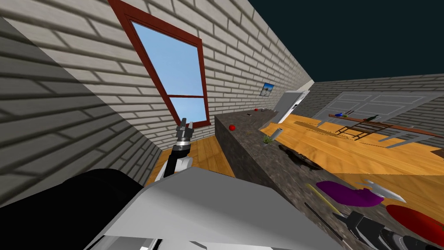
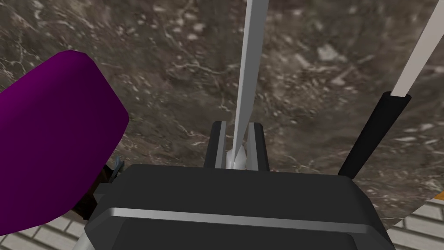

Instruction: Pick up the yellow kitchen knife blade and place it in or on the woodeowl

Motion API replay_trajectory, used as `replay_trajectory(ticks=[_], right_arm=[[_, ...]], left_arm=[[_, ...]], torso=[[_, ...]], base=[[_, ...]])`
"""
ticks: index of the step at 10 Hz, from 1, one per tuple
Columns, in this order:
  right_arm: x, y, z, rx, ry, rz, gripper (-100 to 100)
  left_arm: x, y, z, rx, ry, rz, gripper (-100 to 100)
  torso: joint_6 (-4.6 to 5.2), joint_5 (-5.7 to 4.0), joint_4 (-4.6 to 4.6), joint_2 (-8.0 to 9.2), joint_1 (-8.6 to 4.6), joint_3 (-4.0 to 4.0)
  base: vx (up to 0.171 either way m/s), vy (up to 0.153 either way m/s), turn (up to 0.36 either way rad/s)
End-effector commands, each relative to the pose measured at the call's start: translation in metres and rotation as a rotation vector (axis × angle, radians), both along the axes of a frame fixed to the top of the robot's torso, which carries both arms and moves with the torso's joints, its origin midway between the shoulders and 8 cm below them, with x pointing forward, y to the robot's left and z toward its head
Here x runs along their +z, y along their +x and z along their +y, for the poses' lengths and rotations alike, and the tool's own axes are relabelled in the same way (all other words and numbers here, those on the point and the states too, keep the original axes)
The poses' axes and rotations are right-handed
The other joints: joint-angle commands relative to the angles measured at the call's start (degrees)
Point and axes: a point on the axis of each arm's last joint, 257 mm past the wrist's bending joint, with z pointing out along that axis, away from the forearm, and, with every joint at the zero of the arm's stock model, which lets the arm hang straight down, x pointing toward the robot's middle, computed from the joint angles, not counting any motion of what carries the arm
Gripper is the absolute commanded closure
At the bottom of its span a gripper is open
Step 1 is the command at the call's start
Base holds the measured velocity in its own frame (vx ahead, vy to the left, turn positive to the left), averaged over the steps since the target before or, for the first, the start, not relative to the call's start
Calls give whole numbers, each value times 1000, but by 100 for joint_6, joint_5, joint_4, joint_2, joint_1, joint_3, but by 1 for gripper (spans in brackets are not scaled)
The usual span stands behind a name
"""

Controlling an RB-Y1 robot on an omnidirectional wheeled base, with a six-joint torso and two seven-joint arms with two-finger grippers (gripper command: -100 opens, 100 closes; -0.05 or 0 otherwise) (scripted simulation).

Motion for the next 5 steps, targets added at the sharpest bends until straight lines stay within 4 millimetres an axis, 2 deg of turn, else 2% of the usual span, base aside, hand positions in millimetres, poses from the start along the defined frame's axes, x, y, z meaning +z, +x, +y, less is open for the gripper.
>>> replay_trajectory(ticks=[1,2,3,4,5], right_arm=[[4,-2,-7,-12,4,-2,100],[3,-2,-4,-8,2,-2,100],[3,-3,-4,-9,3,-1,0],[20,15,-9,15,-16,-21,100],[32,28,-12,33,-30,-36,100]], left_arm=[[0,0,0,0,0,0,0],[0,0,0,0,0,0,0],[0,0,0,0,0,0,0],[0,0,0,0,0,0,0],[0,0,0,0,0,0,0]], torso=[[0,0,0,0,0,0],[-1,1,0,-3,4,-1],[0,0,-2,-8,-3,-4],[-1,-1,-2,-12,-10,-7],[-7,5,0,-8,7,-4]], base=[[-33,49,76],[-12,22,8],[0,0,0],[-37,54,-26],[-72,93,-26]])
